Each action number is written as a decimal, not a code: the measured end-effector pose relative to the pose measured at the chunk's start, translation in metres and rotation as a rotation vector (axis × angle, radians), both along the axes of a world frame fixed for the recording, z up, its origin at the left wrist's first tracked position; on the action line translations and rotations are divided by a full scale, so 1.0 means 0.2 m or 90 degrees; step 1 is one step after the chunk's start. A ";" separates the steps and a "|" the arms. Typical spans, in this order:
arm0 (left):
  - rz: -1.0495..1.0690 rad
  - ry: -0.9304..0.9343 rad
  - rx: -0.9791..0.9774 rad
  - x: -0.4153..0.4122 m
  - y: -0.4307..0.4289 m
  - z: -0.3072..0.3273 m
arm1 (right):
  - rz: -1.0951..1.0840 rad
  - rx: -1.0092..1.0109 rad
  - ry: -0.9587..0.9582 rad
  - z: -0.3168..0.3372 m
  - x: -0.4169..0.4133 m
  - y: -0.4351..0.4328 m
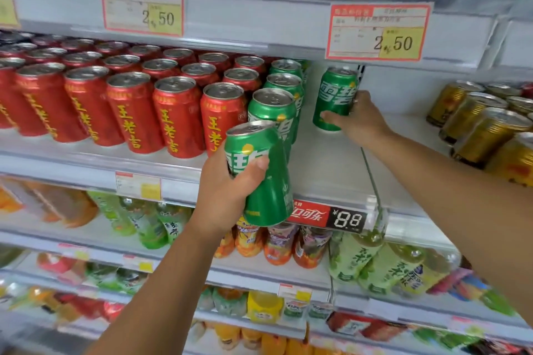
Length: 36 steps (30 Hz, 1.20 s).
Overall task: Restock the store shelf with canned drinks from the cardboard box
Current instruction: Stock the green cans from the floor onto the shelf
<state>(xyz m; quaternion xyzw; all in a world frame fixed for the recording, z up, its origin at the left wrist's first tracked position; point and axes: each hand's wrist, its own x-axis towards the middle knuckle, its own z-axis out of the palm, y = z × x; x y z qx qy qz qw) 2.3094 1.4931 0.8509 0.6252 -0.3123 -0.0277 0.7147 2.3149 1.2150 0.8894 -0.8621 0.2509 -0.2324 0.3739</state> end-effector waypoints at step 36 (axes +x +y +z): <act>-0.055 -0.012 0.076 -0.25 -0.05 0.20 | 0.233 0.045 -0.085 0.04 -0.74 0.74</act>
